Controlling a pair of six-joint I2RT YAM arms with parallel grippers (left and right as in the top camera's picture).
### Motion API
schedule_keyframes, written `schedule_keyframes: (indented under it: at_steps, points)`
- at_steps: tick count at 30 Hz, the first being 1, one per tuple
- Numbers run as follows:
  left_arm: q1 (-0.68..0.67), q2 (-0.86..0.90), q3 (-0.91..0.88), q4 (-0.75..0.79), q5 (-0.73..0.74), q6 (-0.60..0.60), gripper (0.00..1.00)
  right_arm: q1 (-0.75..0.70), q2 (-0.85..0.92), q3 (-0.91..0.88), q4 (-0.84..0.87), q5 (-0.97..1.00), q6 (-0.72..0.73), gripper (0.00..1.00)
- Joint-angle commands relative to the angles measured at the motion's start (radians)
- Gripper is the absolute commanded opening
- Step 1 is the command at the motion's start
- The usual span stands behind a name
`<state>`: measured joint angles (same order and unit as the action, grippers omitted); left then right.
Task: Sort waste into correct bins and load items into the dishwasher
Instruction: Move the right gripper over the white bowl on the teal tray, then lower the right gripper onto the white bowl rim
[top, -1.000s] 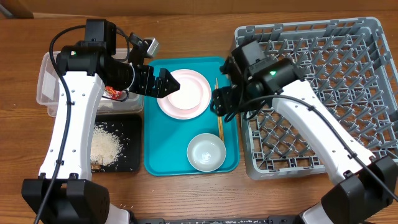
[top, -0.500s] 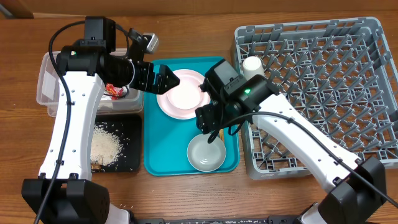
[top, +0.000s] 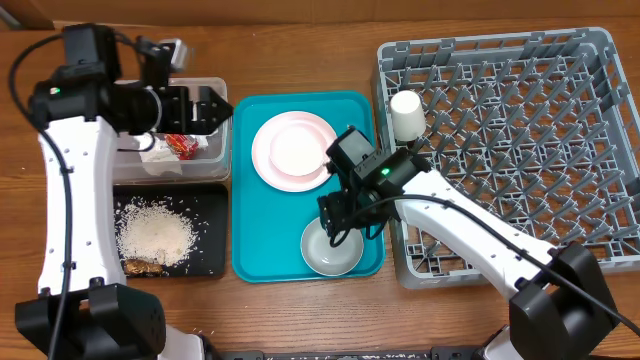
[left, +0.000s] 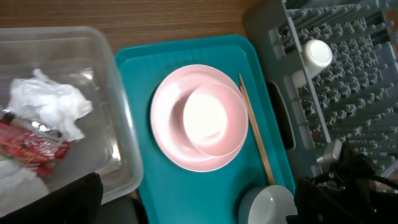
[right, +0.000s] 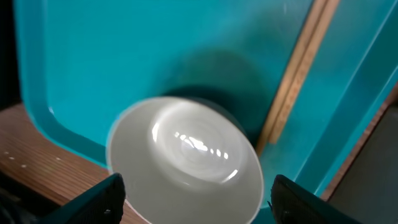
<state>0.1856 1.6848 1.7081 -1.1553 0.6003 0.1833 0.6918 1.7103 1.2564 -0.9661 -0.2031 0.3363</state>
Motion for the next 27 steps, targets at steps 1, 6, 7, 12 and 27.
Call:
schedule_keyframes:
  at_steps: [1,6,7,12,27]
  points:
    - [0.006,-0.008,0.027,-0.003,-0.007,-0.008,1.00,0.004,-0.014,-0.035,0.005,0.009,0.009,0.77]
    - [0.006,-0.008,0.027,-0.003,-0.007,-0.008,1.00,0.004,-0.014,-0.082,0.025,0.009,0.002,0.77]
    - [0.005,-0.008,0.027,-0.003,-0.007,-0.008,1.00,0.004,-0.014,-0.088,0.031,0.009,-0.004,0.77]
    - [0.005,-0.008,0.027,-0.003,-0.007,-0.008,1.00,0.004,-0.014,-0.114,0.079,0.008,-0.030,0.72]
    - [0.005,-0.008,0.027,-0.003,-0.008,-0.008,1.00,0.004,-0.014,-0.125,0.109,0.008,-0.029,0.50]
